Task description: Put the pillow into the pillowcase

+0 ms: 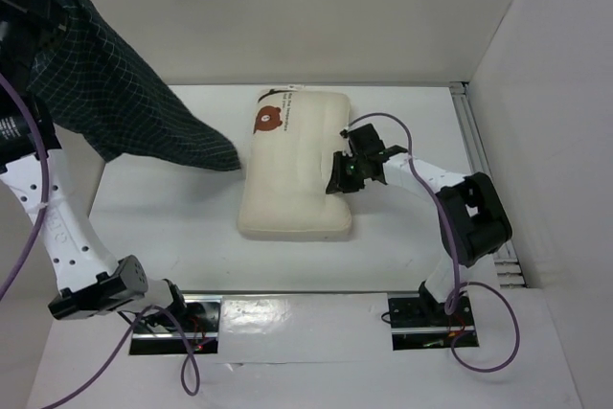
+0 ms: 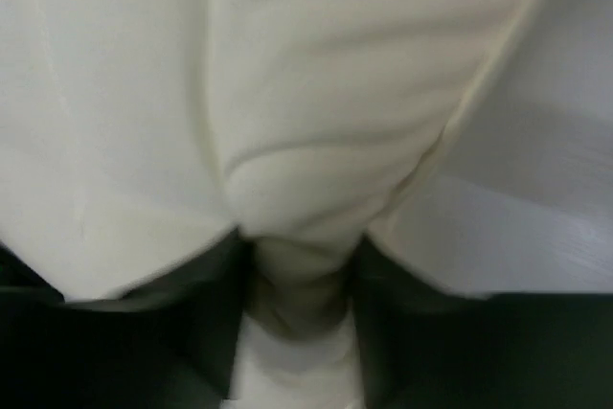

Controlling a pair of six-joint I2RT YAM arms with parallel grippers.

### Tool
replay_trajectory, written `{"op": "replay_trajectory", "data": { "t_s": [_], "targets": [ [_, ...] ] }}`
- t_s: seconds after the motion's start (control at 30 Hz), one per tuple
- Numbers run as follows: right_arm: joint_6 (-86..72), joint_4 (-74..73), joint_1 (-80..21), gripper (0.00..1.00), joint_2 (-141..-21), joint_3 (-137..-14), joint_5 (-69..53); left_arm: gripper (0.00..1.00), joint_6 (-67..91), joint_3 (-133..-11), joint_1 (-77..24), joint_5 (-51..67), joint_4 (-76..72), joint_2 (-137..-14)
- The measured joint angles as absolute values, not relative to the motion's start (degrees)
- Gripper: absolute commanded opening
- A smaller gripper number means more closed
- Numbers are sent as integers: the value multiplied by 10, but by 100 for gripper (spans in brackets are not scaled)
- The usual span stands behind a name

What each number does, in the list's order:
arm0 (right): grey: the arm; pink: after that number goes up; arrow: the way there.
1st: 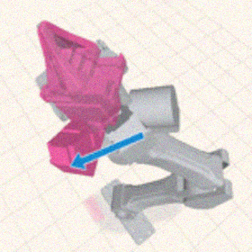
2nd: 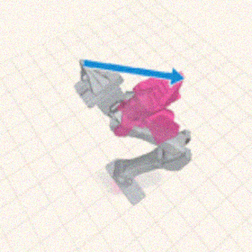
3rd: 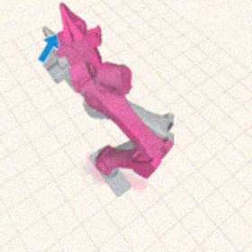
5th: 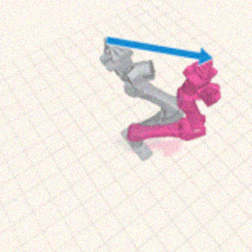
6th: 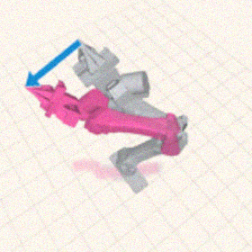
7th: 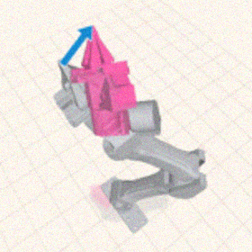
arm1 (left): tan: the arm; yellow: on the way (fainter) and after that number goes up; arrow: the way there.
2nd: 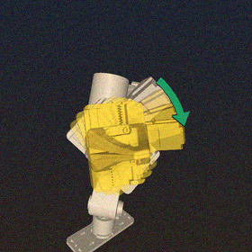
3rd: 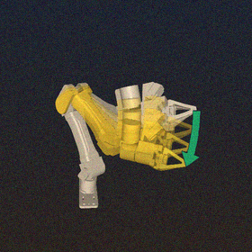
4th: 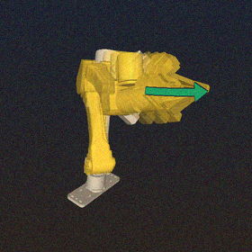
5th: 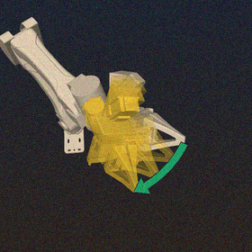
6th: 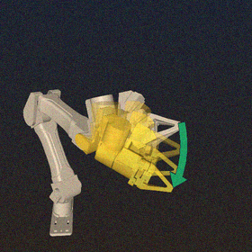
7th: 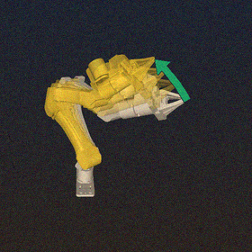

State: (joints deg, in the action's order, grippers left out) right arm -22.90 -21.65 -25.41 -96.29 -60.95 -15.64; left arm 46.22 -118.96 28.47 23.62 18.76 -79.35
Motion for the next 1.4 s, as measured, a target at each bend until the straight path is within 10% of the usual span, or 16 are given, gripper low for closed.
{"op": "replay_trajectory", "data": {
  "t_s": [0.37,0.47,0.53,0.57,0.7,0.8,0.97,1.07,1.4],
  "targets": [
    [-303,-230,-64,0,-769,-500,-46,0,440,-1219,124,432,143,-966],
    [-312,-279,-49,68,-686,-491,27,0,417,-1217,44,455,176,-1058],
    [-318,-287,-50,90,-665,-493,58,27,400,-1196,-18,455,190,-1111],
    [-319,-292,-51,92,-665,-496,72,57,391,-1180,-51,456,199,-1135],
    [-303,-301,-52,92,-685,-522,97,82,347,-1155,-162,459,263,-1209],
    [-284,-300,-58,92,-699,-550,96,82,296,-1211,-225,433,357,-1254],
    [-259,-288,-111,92,-745,-622,84,54,255,-1229,-207,368,416,-1211],
    [-245,-271,-194,92,-798,-670,76,81,255,-1137,-109,319,407,-1117],
    [-231,-263,-274,98,-935,-744,37,92,253,-1070,-42,195,401,-1170]
  ]
}}
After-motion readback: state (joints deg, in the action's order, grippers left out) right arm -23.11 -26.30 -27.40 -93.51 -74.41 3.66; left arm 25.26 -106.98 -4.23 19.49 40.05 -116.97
